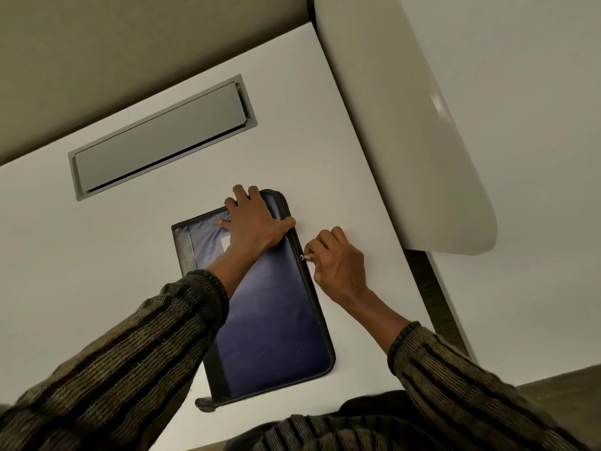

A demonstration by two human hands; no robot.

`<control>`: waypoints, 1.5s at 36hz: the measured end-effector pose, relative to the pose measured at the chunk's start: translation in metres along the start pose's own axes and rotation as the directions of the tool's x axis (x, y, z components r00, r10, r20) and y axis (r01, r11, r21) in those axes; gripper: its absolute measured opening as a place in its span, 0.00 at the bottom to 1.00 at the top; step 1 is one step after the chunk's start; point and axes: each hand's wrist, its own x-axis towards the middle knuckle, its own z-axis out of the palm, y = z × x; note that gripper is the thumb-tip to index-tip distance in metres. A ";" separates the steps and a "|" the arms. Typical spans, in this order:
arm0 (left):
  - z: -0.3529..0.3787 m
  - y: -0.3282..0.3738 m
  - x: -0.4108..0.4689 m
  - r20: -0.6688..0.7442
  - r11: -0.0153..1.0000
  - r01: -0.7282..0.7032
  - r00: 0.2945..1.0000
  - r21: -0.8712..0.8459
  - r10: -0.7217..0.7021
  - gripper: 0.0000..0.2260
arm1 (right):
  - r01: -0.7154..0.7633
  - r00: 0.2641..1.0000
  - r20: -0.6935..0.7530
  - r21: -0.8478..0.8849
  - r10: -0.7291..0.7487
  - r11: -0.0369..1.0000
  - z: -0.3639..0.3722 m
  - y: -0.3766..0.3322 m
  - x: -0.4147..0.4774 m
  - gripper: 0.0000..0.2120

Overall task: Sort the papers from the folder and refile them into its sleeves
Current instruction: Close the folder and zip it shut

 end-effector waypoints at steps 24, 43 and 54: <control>0.006 -0.002 0.001 -0.014 1.000 -0.015 1.000 -0.011 0.015 0.43 | -0.059 0.998 -0.019 -0.080 0.057 0.995 0.007 -0.006 0.036 0.04; 0.014 -0.055 -0.021 -0.147 0.998 -0.046 0.988 -0.039 0.040 0.45 | 0.012 1.000 0.024 -0.054 -0.011 0.998 0.008 0.000 0.050 0.03; 0.004 -0.056 -0.017 -0.076 0.994 -0.046 0.996 -0.097 0.039 0.49 | -0.035 0.999 -0.015 -0.138 0.033 0.990 0.016 -0.009 0.094 0.06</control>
